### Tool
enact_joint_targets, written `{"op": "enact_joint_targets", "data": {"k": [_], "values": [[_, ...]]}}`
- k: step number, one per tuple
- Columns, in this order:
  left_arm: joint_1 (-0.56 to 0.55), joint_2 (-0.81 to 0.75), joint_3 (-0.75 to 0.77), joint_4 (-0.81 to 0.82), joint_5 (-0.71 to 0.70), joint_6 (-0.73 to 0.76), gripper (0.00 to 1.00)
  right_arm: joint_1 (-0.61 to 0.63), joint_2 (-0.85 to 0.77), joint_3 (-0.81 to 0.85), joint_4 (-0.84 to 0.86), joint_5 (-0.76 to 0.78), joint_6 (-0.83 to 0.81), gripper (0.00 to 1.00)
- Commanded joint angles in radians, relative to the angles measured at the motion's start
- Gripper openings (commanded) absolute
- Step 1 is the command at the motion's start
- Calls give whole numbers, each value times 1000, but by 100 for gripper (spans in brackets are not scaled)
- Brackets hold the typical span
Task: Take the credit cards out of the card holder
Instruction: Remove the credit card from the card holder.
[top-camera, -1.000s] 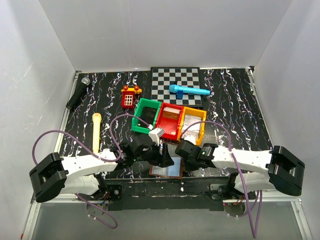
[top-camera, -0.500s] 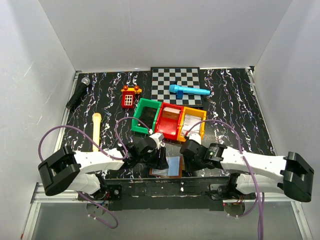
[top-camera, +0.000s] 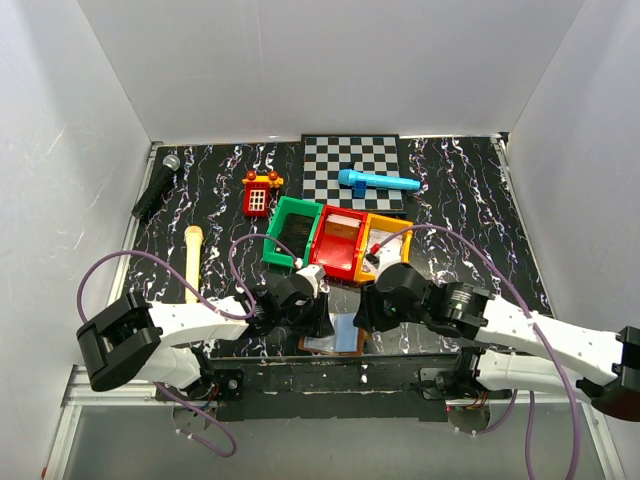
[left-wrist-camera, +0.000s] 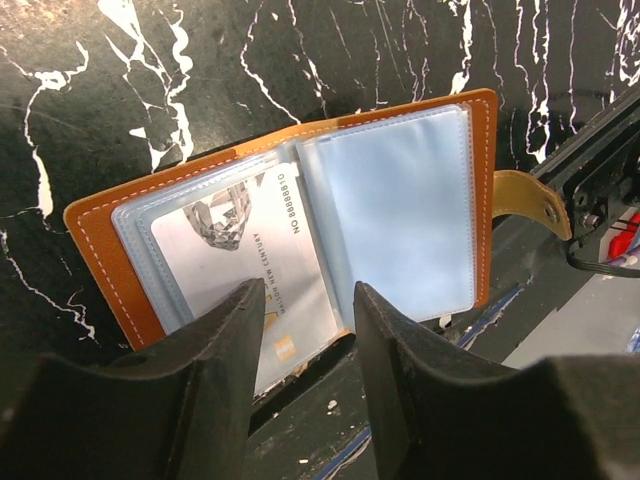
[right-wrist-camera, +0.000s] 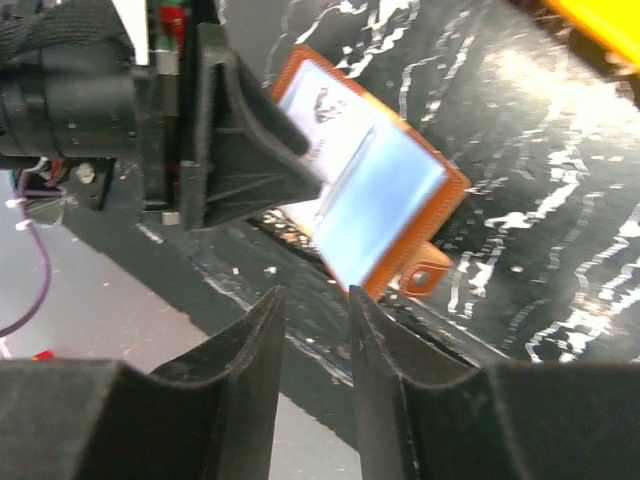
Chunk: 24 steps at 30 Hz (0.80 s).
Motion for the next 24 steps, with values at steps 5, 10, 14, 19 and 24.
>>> {"op": "enact_joint_targets", "data": {"k": [5,10,14,19,24], "values": [[-2,-36,-2,-83,-112,-40,34,30,213,32,193,-139,-17,23],[-2,-43,-18,-88,-123,-54,32,27,270,-52,347,-134,29,22],[-2,-50,-31,-83,-123,-63,30,19,342,-84,420,-162,52,23],[-2,-71,-32,-80,-126,-54,30,2,400,-136,516,-170,102,24],[-2,-79,-29,-92,-119,-50,29,-28,388,-190,533,-130,147,25]]}}
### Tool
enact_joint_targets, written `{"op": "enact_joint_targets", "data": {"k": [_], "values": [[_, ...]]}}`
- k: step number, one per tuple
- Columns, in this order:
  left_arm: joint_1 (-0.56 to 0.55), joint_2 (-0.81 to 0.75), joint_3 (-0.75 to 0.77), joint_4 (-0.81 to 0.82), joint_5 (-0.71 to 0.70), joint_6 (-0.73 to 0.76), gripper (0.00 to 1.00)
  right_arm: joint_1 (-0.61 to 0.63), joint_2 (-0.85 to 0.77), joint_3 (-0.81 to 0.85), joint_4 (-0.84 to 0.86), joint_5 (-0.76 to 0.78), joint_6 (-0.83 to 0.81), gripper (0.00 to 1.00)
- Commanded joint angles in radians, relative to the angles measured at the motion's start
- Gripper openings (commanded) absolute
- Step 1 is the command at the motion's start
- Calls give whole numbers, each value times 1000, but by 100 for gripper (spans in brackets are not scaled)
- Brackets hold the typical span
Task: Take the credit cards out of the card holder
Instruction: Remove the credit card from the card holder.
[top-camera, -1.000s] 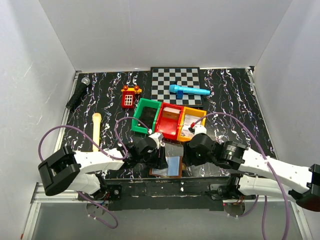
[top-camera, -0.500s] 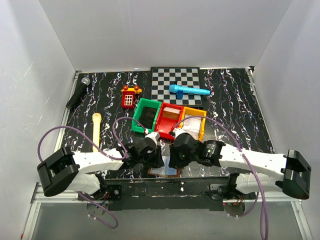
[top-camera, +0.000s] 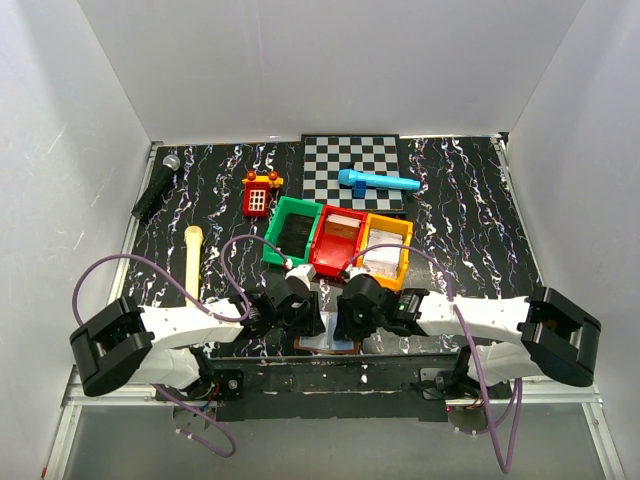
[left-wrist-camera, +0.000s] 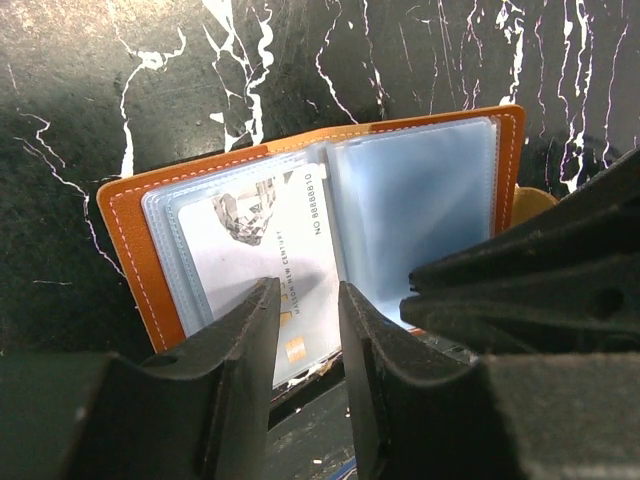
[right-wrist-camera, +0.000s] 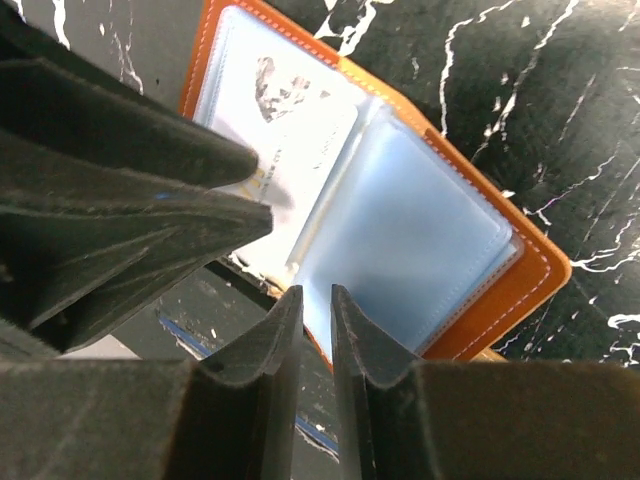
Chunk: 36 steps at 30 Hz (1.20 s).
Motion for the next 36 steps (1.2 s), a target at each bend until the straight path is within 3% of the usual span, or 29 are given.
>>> {"op": "enact_joint_targets", "data": {"k": [1,13,17,23,29,36], "values": [[-2,-35,-8,-35,-26,10,29,-34,-20,-47,84,27,56,26],[-2,-153,35,-110,-65,41,32,-101,21,-107,167,-16,60,25],[-2,-205,-8,-117,-84,32,27,-109,19,-109,166,-16,50,27],[0,-184,-56,-91,-90,4,13,-108,-34,-101,166,-7,17,34],[0,-143,-71,-58,-90,-1,9,-108,-76,-98,221,-5,-4,48],[0,-106,-79,-44,-82,-10,5,-109,-65,-170,425,-90,50,54]]}}
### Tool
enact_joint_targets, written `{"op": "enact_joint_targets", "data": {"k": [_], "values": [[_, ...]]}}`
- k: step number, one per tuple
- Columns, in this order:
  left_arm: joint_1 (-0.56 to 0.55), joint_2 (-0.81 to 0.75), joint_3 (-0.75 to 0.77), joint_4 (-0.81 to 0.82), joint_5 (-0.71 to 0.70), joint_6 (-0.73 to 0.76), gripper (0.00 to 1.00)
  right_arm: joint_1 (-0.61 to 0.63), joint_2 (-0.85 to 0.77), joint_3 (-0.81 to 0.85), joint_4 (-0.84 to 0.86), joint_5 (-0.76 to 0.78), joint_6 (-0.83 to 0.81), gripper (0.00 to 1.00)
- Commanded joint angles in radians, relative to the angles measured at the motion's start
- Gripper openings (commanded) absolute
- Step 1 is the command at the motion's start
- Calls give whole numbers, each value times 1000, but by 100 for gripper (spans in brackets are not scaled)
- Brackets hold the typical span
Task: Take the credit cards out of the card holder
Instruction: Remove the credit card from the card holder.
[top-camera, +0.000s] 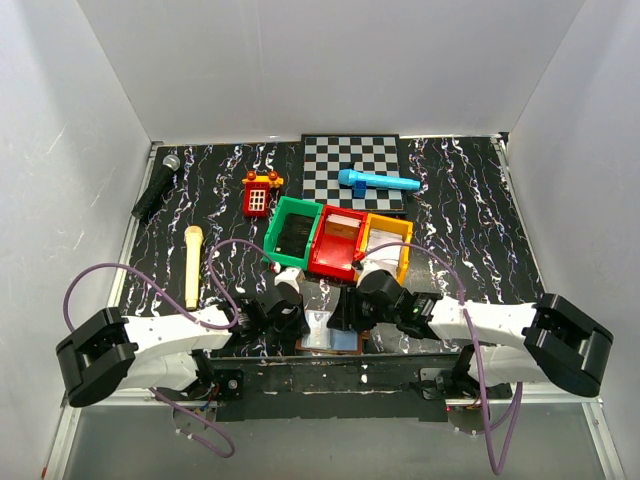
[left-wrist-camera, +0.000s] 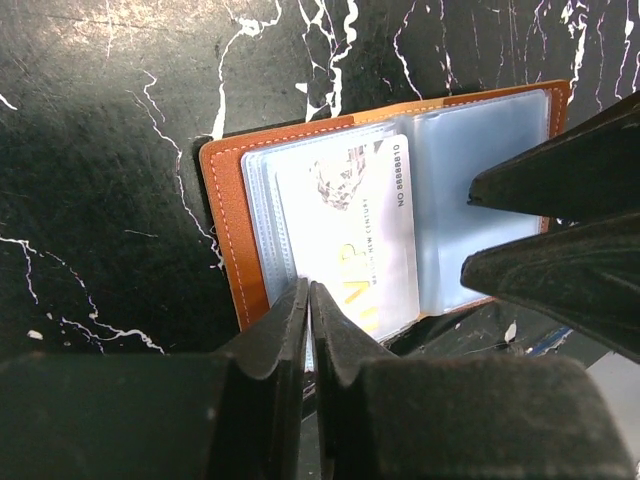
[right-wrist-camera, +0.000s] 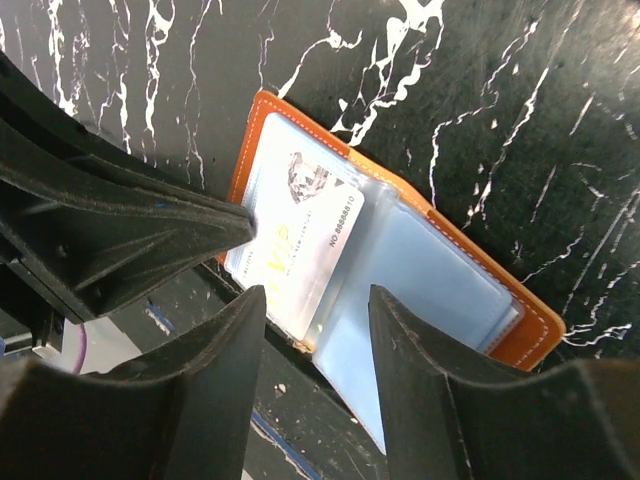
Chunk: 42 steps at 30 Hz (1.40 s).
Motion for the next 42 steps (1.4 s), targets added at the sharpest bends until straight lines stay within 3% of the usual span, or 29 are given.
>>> {"op": "enact_joint_targets", "data": {"k": [1,4,14,42], "values": [[0,0,-15,22,-14,-12,4,-7,11,-7,129,-84,13,54],[0,-9,-25,24,-19,-17,2,-5,65,48,54,-132,-19,54],[0,-19,-52,22,-22,-35,0,-8,96,1,94,-118,26,51],[0,24,-71,24,-10,-64,0,-40,131,-110,326,-170,127,46]]}}
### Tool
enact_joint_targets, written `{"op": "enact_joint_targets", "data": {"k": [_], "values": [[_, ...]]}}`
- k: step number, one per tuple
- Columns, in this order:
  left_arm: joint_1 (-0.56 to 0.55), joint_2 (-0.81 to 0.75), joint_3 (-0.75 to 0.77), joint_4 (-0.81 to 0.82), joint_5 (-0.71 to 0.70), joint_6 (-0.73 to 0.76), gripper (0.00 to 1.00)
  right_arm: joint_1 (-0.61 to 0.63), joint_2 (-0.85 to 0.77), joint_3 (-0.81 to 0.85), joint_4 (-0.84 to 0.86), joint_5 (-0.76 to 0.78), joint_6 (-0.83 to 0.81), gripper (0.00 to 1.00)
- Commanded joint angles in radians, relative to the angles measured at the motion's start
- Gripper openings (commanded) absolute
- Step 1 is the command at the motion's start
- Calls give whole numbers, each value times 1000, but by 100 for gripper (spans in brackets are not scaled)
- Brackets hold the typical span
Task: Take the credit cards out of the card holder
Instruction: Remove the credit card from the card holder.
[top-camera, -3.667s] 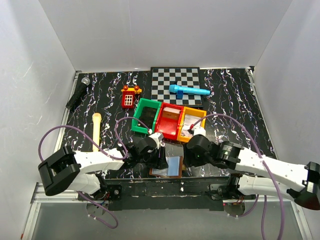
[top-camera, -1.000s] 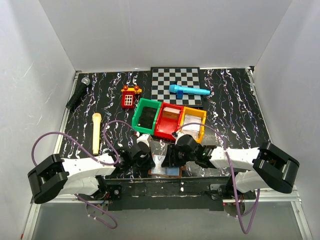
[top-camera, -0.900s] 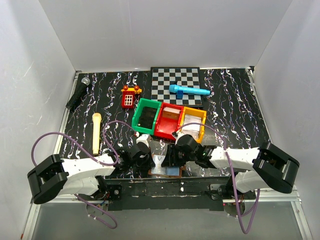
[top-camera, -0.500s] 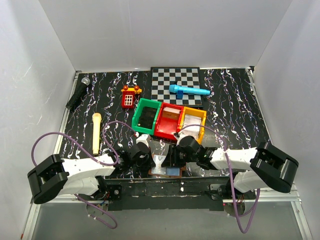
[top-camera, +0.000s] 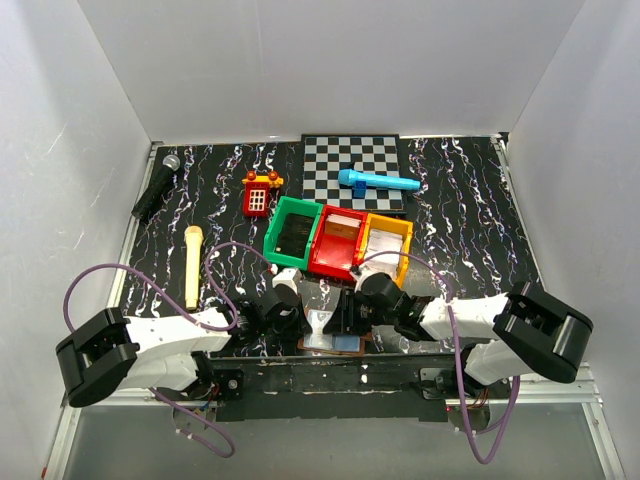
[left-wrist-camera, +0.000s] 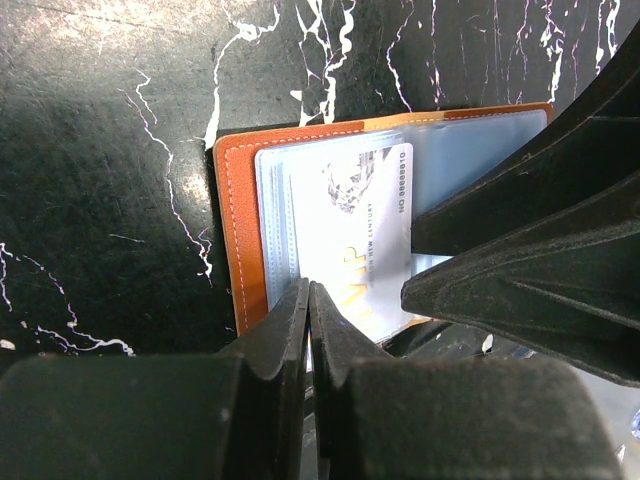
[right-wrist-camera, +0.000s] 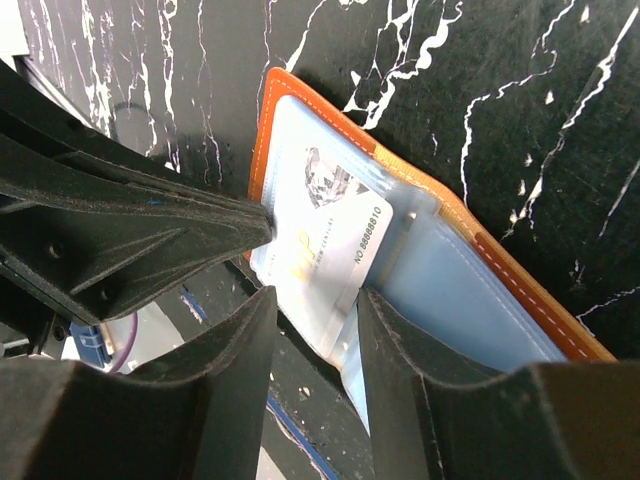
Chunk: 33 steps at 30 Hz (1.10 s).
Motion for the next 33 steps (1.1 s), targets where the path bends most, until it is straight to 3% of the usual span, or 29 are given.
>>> {"op": "enact_joint_targets", "data": {"k": [1,15,22,33], "values": [[0,24,-35,-54,-10,1,0,-10,-4,-33,83,-14,22,46],[0,81,-53,-38,-3,-22,0,-46,-5,-121,281,-51,81,41],[0,81,-56,-39,-6,-27,0,-60,-8,-135,306,-64,87,22],[0,84,-59,-47,-12,-36,0,-70,-28,-127,275,-83,64,11]]}}
